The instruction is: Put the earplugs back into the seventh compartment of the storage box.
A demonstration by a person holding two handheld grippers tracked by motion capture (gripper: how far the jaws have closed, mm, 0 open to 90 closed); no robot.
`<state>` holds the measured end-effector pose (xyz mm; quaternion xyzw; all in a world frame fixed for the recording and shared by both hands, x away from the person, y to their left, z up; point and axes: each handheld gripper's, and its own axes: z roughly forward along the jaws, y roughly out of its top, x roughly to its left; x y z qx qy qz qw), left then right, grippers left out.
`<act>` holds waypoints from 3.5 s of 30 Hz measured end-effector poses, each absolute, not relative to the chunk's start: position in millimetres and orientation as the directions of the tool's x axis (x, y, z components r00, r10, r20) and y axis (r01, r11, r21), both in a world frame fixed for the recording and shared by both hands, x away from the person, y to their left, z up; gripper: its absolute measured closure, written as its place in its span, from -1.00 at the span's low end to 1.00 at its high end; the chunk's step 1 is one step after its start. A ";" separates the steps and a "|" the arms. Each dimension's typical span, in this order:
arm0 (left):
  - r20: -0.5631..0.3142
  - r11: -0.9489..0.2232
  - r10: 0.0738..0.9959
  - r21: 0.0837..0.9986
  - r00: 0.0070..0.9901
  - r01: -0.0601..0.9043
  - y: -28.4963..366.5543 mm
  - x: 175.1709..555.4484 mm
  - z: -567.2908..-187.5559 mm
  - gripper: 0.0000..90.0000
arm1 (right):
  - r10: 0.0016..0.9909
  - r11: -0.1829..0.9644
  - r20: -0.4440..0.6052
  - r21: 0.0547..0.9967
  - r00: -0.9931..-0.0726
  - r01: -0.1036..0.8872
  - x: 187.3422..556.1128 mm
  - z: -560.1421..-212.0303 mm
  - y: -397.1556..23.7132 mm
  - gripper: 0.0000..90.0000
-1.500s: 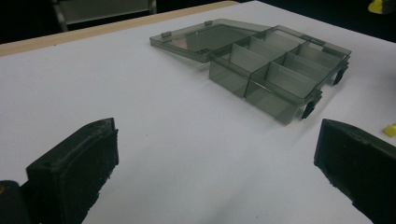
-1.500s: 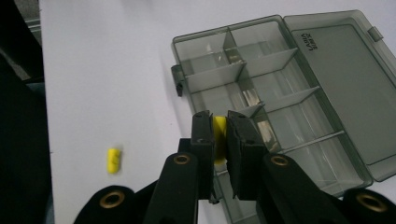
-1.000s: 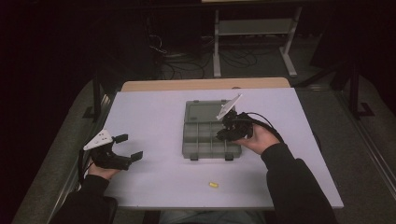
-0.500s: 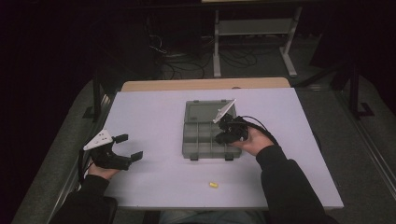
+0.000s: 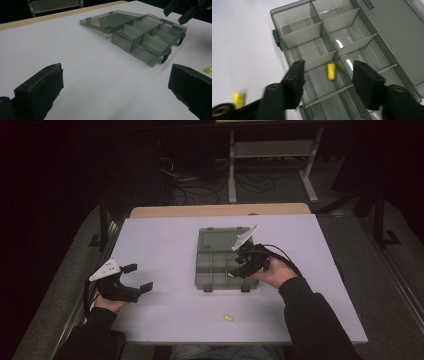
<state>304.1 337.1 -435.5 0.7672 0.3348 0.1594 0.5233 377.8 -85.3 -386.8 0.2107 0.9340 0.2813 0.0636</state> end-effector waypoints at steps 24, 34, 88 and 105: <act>-0.105 -0.230 0.680 0.909 0.725 0.347 336.9 303.6 -435.4 -1.00 | 0.367 0.775 -0.068 0.574 -0.928 0.265 321.0 -367.8 -72.7 -1.00; -0.105 -0.230 0.680 0.909 0.726 0.347 336.9 303.6 -435.4 -1.00 | 0.330 0.784 -0.035 0.567 -0.943 0.253 308.8 -385.5 -66.8 -1.00; -0.105 -0.232 0.675 0.909 0.731 0.345 336.2 303.5 -435.6 -1.00 | 0.180 0.877 0.082 0.438 -0.980 0.198 282.0 -443.1 -49.8 0.77; -0.105 -0.235 0.676 0.907 0.729 0.348 336.1 304.1 -436.0 -1.00 | 0.193 0.848 0.041 0.496 -0.980 0.187 289.6 -400.1 -61.4 0.79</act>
